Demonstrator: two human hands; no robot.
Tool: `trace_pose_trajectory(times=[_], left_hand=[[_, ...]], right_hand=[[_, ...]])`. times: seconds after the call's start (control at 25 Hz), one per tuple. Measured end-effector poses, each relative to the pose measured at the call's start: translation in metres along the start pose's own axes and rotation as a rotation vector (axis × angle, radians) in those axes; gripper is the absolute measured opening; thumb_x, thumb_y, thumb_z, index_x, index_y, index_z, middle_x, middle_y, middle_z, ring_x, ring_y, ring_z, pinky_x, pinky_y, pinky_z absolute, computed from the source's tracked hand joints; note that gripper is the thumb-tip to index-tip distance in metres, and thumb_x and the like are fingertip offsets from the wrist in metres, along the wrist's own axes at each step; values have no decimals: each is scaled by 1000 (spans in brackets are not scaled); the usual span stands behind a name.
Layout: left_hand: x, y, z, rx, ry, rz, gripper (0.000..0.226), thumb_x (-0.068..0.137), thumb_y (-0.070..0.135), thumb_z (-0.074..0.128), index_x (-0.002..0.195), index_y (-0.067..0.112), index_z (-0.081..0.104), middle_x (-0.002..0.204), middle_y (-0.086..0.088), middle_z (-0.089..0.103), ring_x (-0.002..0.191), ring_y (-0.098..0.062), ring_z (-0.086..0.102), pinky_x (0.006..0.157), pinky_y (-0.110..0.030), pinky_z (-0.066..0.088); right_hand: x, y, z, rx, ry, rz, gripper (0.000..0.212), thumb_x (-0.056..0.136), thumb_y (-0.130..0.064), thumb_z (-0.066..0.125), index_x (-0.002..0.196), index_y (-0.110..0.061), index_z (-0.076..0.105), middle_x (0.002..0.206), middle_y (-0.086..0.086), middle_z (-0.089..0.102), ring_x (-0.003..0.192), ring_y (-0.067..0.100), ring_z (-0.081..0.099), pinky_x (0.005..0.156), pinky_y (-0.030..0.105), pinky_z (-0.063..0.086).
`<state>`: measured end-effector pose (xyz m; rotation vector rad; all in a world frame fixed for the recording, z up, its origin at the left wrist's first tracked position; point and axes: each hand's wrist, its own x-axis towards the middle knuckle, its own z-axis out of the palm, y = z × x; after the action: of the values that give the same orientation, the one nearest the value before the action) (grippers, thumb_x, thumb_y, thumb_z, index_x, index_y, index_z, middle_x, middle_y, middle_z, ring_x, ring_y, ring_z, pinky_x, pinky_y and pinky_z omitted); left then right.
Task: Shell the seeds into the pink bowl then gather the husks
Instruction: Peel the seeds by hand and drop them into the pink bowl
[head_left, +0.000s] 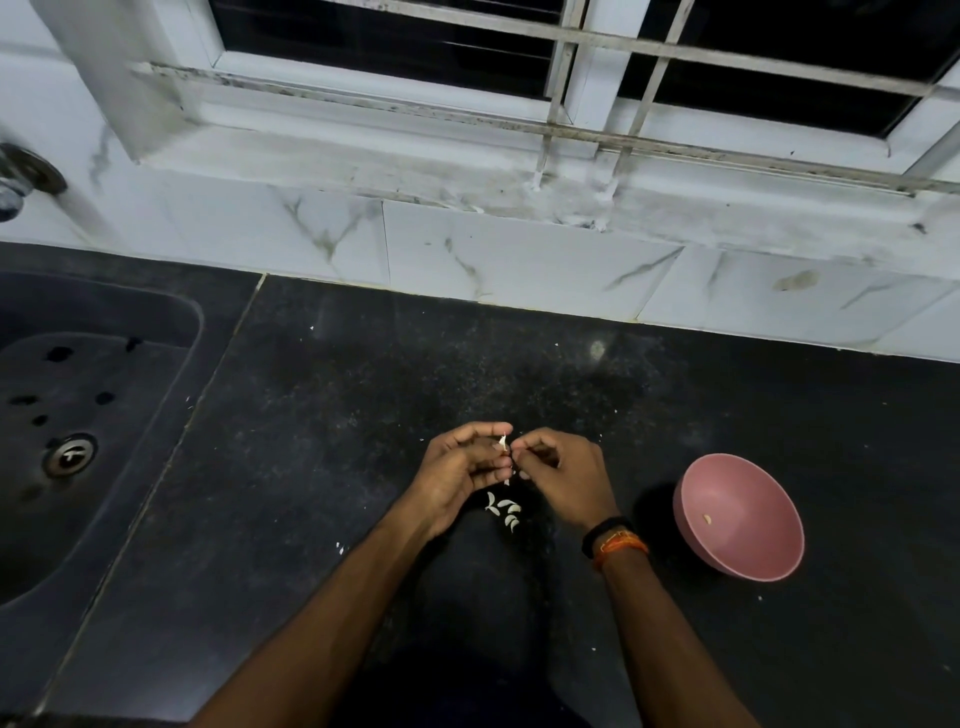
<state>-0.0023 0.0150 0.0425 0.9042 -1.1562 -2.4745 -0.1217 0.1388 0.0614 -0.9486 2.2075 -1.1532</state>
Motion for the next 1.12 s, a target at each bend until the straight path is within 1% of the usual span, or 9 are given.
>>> trace_pose_trajectory(times=[0.08, 0.2, 0.28, 0.4, 0.56, 0.72, 0.84, 0.92, 1.12], left_hand=[[1, 0, 2, 14, 0, 2, 24, 92, -8, 56, 110, -1, 70, 92, -16, 72, 84, -22, 71, 86, -39, 58], [1, -1, 4, 24, 11, 23, 14, 93, -4, 59, 101, 0, 69, 89, -18, 72, 83, -24, 72, 83, -40, 60], [1, -3, 3, 40, 12, 60, 11, 94, -3, 60, 101, -1, 68, 90, -21, 72, 85, -27, 72, 84, -42, 61], [1, -6, 2, 100, 2, 133, 11, 94, -5, 60, 101, -3, 67, 91, -22, 73, 86, -28, 73, 84, -42, 61], [2, -8, 3, 190, 19, 206, 8, 93, -5, 63, 99, -4, 68, 85, -15, 73, 79, -23, 70, 76, -32, 60], [7, -7, 5, 311, 33, 303, 6, 91, -5, 65, 97, -4, 68, 86, -19, 72, 76, -25, 70, 74, -35, 60], [7, -6, 5, 388, 36, 352, 7, 90, -4, 67, 93, 2, 69, 86, -16, 73, 79, -25, 70, 75, -35, 60], [9, -5, 5, 446, 45, 376, 9, 90, -3, 69, 91, 6, 71, 86, -13, 73, 80, -26, 70, 76, -38, 60], [9, -3, 10, 496, 100, 415, 16, 89, 1, 71, 86, 16, 72, 85, -10, 72, 84, -30, 70, 81, -48, 59]], right_hand=[[0, -1, 0, -18, 9, -18, 10, 87, -15, 75, 92, -22, 79, 88, -11, 75, 81, 2, 71, 78, 23, 57], [-2, -2, -2, -46, 23, -36, 10, 86, -16, 78, 94, -21, 80, 92, -11, 73, 84, -1, 69, 76, 12, 51], [-2, -3, -4, -51, 42, -45, 10, 85, -16, 79, 95, -20, 80, 92, -10, 73, 83, -1, 69, 75, 10, 50], [-3, -2, -4, -54, 58, -46, 10, 86, -17, 79, 95, -20, 80, 92, -10, 73, 83, 1, 69, 77, 16, 54], [-2, 0, -2, -21, 60, -13, 7, 90, -21, 74, 94, -22, 80, 90, -9, 74, 80, 5, 71, 78, 33, 61], [0, -3, -3, 34, 31, 30, 9, 93, -25, 71, 89, -23, 79, 83, -8, 75, 79, 9, 73, 78, 43, 62], [0, -6, -3, 68, 26, 61, 11, 93, -22, 70, 84, -19, 77, 77, -5, 75, 75, 13, 74, 76, 44, 62], [0, -10, -2, 118, 45, 112, 11, 93, -18, 70, 85, -15, 78, 76, 0, 76, 73, 15, 75, 75, 42, 64], [0, -15, 2, 377, 102, 262, 12, 93, -8, 66, 86, -8, 77, 77, 9, 77, 73, 18, 75, 71, 34, 61]])
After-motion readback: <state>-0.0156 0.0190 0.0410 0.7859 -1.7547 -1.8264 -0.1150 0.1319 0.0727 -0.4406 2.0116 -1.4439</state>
